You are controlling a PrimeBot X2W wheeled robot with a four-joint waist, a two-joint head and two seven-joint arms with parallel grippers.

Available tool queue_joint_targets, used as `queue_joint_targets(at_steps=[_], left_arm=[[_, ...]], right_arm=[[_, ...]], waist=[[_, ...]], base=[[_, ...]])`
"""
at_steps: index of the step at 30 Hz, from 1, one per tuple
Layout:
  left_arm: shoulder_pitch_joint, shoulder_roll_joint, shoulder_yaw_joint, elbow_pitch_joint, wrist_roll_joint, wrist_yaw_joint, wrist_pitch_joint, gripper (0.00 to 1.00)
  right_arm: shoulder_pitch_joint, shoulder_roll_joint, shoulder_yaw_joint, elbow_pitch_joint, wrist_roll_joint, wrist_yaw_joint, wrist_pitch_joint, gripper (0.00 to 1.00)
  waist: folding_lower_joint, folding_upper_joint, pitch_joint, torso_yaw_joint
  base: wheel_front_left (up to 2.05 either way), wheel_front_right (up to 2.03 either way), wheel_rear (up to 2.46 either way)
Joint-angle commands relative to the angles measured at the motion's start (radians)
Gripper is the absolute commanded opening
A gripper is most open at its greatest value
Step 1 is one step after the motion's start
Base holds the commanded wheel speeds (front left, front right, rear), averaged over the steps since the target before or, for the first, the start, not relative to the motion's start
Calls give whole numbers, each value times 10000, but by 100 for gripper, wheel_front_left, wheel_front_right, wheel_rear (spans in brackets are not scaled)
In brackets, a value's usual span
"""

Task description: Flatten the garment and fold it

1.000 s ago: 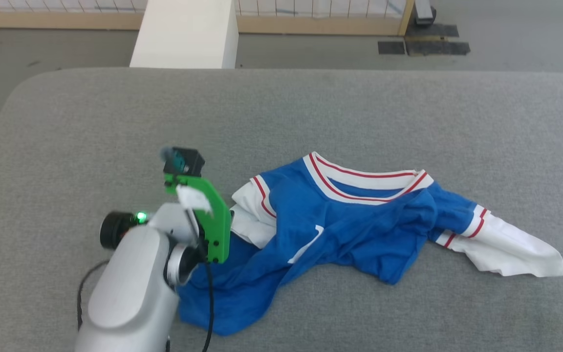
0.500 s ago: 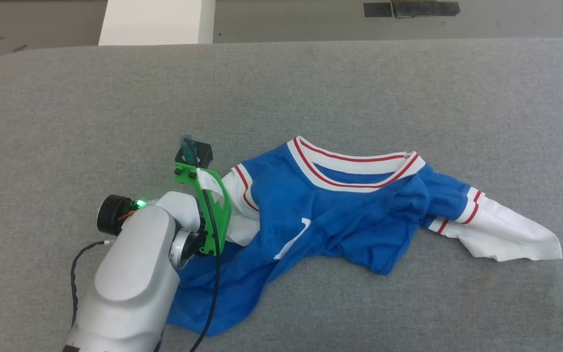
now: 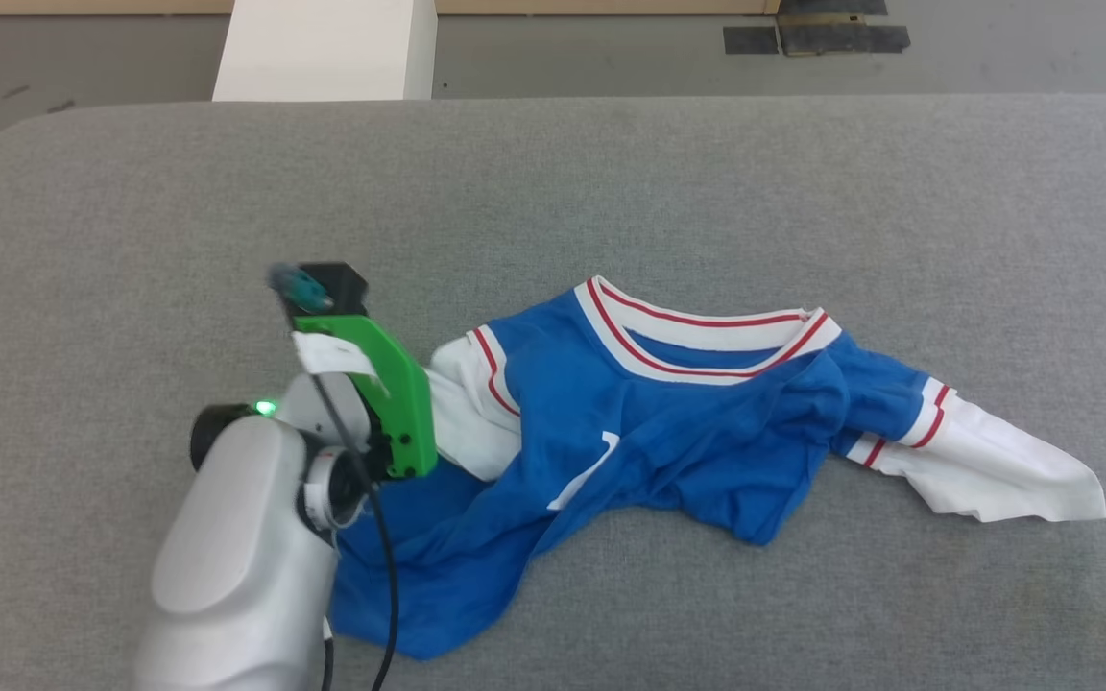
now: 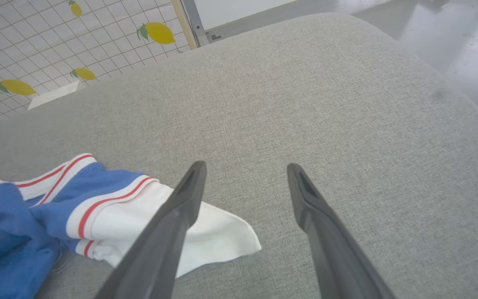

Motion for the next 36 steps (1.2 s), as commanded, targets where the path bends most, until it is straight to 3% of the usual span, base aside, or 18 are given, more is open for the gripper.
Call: queue_joint_targets(at_steps=[1,7,13,19,24,25,26,31,36], left_arm=[[154,1,158,-267,-177,78,-166,0],[949,72,406,-1570,-291,282,-629,0],[1565,-34,489,-2487,-411,514,-843,0],[1733,-125,364,-2939,-425,620,-868,0],[1708,-167,247,-2962,-446,595,-921,0],[1710,-175,230,-2950,-452,590,-938,0],[1716,-184,208,-2936,-455,586,-962,0],[1741,-207,133,-2858,-459,572,-1087,0],[1753,-223,135,-2733,-498,553,-1297,0]], right_arm=[[3,-11,95,-46,-309,-15,85,100],[-51,-293,695,-75,-1312,-15,1456,100],[-644,-1240,1754,344,-2195,-15,3140,100],[-1011,-2147,2915,1334,-2016,-15,4201,100],[-862,-2411,3720,1894,-1347,-15,5005,100],[-814,-2440,3835,1914,-1232,-15,5138,30],[-753,-2445,3937,1910,-1067,-15,5274,0],[-584,-2615,4123,1569,-408,-15,5356,0],[-668,-2571,3772,1008,-337,-15,4660,0]], waist=[[0,0,-69,20],[0,0,28,28],[0,0,323,95],[0,0,685,338],[0,0,880,502],[0,0,891,516],[0,0,897,532],[0,0,861,522],[0,0,665,449]], base=[[0,0,0],[0,0,0],[0,0,0],[0,0,0],[0,0,0],[0,0,0],[0,0,0],[0,0,0],[0,0,0]])
